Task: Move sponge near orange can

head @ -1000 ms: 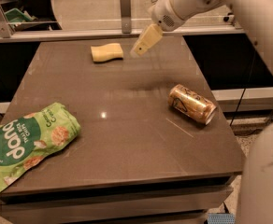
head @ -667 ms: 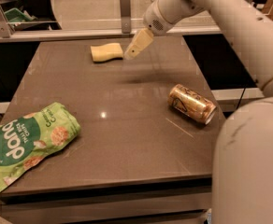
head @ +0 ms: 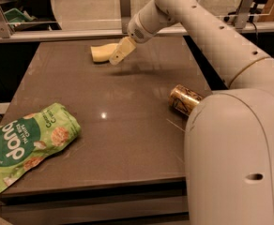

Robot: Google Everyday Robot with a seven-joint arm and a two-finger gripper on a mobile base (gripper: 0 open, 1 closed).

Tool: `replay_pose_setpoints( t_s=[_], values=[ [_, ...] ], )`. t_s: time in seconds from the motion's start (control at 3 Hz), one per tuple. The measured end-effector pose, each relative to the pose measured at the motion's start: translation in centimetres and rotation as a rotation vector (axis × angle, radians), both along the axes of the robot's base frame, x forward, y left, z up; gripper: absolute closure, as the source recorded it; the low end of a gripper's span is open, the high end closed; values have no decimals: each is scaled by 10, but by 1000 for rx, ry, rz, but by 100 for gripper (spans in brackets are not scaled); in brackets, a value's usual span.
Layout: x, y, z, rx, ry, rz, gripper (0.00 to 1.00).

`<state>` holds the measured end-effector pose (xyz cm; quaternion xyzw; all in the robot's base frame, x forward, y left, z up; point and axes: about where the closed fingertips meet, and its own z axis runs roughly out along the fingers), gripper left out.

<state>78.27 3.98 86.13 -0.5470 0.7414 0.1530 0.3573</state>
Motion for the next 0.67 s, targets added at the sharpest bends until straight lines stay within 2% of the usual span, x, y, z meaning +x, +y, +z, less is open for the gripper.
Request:
replay_pose_setpoints(
  t_s=[0.33,0.67],
  values=[
    [12,24,-13,13,16,-24,0],
    [15,38,-25,23,39,-50,2]
  ],
)
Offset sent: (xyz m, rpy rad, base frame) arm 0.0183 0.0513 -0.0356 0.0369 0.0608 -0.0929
